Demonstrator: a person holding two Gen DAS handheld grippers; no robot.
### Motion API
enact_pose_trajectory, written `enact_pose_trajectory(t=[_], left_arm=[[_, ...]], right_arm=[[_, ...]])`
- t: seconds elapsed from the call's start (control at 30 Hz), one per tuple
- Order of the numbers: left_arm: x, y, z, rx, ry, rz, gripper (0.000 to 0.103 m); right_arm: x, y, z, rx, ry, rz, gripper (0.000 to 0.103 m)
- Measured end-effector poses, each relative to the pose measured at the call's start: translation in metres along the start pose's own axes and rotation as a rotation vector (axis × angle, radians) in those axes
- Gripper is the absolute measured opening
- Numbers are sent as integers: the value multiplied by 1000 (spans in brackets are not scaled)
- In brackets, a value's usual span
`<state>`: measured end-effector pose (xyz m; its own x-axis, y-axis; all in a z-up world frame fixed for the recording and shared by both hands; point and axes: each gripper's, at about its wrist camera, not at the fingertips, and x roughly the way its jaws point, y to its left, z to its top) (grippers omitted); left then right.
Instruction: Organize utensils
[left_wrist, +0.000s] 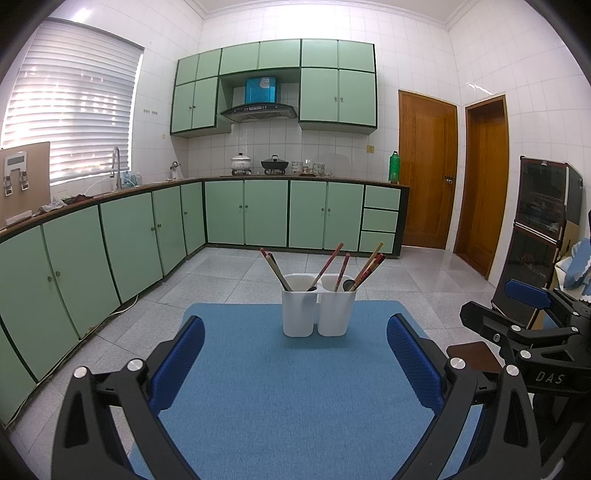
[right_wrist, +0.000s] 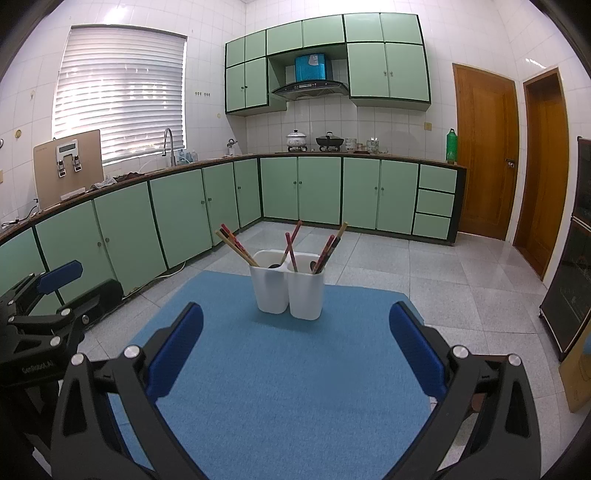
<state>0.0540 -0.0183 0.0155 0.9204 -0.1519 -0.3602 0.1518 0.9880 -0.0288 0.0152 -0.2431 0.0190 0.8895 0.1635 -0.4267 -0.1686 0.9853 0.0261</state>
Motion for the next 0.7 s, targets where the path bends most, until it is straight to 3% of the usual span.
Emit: enact_pose_trajectory(t=[0.7], left_arm=[[3,1,0,-6,8,-5,97]], right_arm=[[5,-1,-6,2,11,-2,98]])
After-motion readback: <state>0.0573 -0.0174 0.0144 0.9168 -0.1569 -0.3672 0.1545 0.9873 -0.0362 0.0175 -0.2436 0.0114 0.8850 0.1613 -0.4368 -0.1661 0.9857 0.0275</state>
